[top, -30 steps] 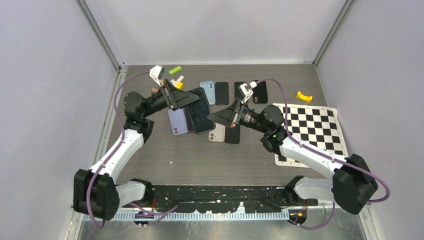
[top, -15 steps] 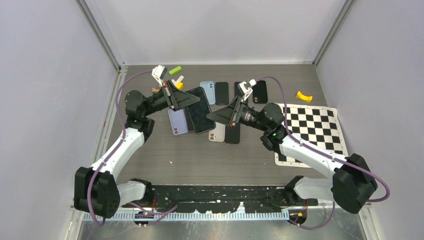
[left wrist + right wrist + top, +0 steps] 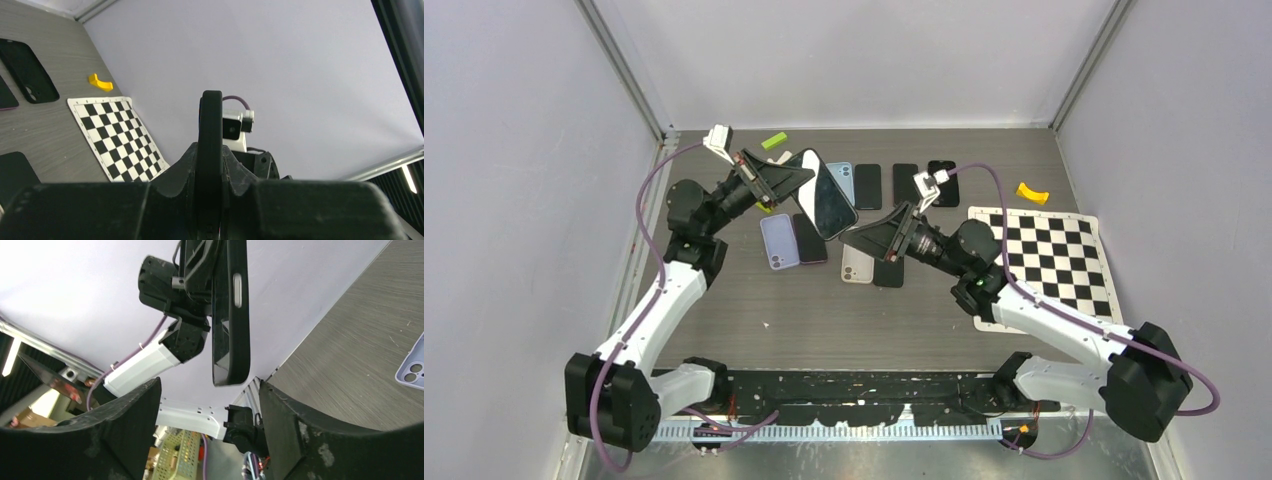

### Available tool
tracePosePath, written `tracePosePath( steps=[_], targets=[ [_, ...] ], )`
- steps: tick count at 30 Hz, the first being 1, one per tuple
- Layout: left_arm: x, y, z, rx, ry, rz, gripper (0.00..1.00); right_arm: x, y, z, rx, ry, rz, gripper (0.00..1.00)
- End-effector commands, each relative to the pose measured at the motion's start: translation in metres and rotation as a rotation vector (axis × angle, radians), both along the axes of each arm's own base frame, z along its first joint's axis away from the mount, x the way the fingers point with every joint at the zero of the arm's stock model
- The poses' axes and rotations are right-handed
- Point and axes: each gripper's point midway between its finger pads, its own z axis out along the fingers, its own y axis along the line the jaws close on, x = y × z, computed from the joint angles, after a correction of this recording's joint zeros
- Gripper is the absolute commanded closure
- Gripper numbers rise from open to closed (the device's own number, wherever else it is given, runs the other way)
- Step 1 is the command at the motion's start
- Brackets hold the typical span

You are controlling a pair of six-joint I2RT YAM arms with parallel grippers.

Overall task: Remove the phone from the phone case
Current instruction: Remove the phone case from the phone.

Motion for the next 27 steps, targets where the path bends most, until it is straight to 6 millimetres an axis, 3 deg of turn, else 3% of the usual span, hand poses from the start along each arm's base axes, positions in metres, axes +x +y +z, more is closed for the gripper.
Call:
tracePosePath(
  steps=[1, 6, 11, 16, 18, 24, 27],
  targets=[
    [-0.009, 0.01, 0.035, -0.062, -0.06, 0.057, 1.0, -0.007, 0.016, 0.015, -0.037, -0.094, 0.026, 0.44],
    [-0.012, 0.01, 0.035, -0.066, -0.02, 0.053, 1.0, -0.003, 0.02, 0.017, -0.036, -0.1, 0.011, 0.62],
    [-0.011, 0.009, 0.033, -0.071, 0.024, 0.045, 1.0, 0.0, 0.024, 0.017, -0.036, -0.104, 0.017, 0.63],
    [-0.012, 0.008, 0.035, -0.088, 0.051, 0.022, 1.0, 0.007, 0.028, 0.013, -0.043, -0.079, 0.005, 0.54],
    [-0.013, 0.008, 0.036, -0.093, 0.054, 0.02, 1.0, 0.012, 0.028, 0.01, -0.044, -0.064, -0.016, 0.56],
    [-0.014, 0.007, 0.033, -0.116, 0.121, -0.005, 1.0, 0.014, 0.032, 0.002, -0.063, -0.085, -0.01, 0.83],
    [-0.018, 0.005, 0.033, -0.159, 0.2, -0.048, 1.0, 0.01, 0.034, -0.013, -0.146, -0.203, 0.003, 0.96]
  ],
)
